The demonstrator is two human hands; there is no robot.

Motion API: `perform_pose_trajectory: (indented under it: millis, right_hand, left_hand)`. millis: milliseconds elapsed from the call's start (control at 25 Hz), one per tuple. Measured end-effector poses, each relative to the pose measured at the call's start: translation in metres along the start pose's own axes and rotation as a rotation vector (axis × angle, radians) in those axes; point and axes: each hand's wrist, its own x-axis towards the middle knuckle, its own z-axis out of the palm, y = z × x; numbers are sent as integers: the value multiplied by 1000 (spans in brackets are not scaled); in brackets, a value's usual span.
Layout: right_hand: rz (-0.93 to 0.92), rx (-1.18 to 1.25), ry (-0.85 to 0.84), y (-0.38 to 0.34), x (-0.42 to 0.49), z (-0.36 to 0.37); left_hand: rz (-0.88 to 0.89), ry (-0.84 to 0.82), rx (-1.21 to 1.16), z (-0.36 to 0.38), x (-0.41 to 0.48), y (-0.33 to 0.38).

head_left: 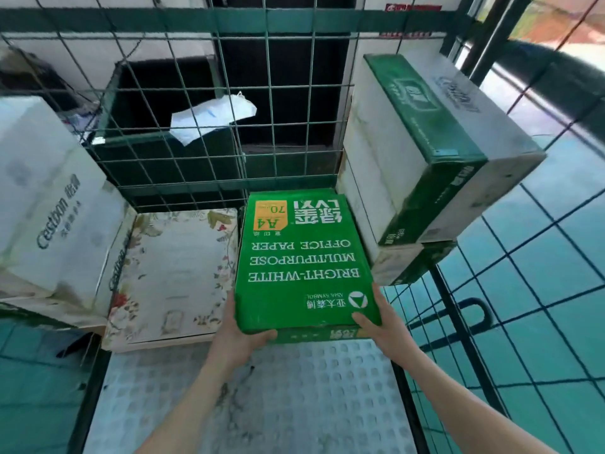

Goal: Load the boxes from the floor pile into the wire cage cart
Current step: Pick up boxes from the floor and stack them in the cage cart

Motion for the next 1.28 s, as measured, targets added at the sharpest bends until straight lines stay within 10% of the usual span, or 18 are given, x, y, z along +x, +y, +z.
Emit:
perform_pose_trajectory:
  millis: [480, 1280]
  right_hand:
    - [-37, -436, 13, -3, 58, -7]
    - [69, -482, -116, -8, 99, -10]
  left_hand:
    - [-10, 68, 171, 33, 68, 13]
    - [-82, 9, 461, 31, 116, 8]
